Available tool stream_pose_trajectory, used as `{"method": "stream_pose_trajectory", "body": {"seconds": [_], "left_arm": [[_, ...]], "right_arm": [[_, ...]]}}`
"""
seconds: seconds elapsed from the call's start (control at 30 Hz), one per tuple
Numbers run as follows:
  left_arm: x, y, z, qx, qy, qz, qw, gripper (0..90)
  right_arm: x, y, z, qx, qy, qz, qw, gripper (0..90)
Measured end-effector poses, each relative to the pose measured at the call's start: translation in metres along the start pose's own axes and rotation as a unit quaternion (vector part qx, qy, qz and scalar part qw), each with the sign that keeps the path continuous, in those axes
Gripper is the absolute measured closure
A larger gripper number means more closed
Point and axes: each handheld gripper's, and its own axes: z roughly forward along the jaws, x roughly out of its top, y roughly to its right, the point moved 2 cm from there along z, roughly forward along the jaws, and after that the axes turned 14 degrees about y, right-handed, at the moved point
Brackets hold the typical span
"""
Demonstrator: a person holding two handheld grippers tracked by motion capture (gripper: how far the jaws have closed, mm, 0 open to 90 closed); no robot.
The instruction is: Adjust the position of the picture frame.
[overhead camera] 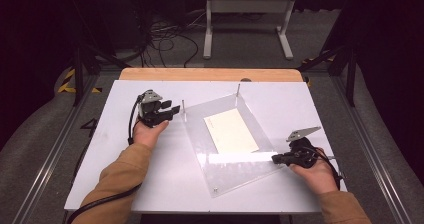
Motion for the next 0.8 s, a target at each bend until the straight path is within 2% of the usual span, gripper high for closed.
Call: {"method": "stream_pose_trajectory", "body": {"seconds": [0.03,0.07,0.13,0.2,0.33,0.47,0.53,0.57,0.63,0.8], "left_arm": [[-0.002,-0.002,-0.003,0.002,0.003,-0.004,1.0000,53.5],[-0.004,-0.005,-0.006,0.001,0.003,-0.010,0.9999,53.5],[-0.007,-0.008,-0.011,0.006,0.004,-0.018,0.9998,53.5],[-0.010,-0.010,-0.013,0.004,0.003,-0.021,0.9998,53.5],[-0.015,-0.011,-0.015,0.000,0.006,-0.022,0.9997,53.5],[-0.015,-0.008,-0.016,-0.004,0.006,-0.013,0.9999,53.3],[-0.014,-0.007,-0.016,-0.007,0.008,-0.009,0.9999,53.2],[-0.014,-0.007,-0.016,-0.007,0.008,-0.009,0.9999,53.1],[-0.013,-0.007,-0.015,-0.007,0.009,-0.008,0.9999,53.0],[-0.013,-0.010,-0.012,-0.004,0.007,-0.009,0.9999,52.8]], "right_arm": [[0.002,-0.004,0.001,-0.020,-0.005,-0.021,0.9996,89.9],[0.003,-0.004,0.000,-0.038,-0.004,-0.031,0.9988,89.9],[0.003,0.004,-0.004,-0.066,0.012,-0.016,0.9976,89.9],[0.000,0.014,-0.009,-0.088,0.009,-0.001,0.9961,90.0],[-0.006,0.020,-0.007,-0.076,-0.005,0.015,0.9969,90.0],[-0.004,0.018,-0.005,-0.071,-0.010,0.008,0.9974,90.0],[-0.004,0.017,-0.004,-0.053,-0.011,0.013,0.9985,90.0],[-0.004,0.017,-0.004,-0.053,-0.011,0.013,0.9985,90.0],[-0.005,0.010,-0.001,-0.021,-0.015,0.014,0.9996,90.0],[-0.003,-0.008,0.005,0.001,-0.031,-0.008,0.9995,90.0]]}}
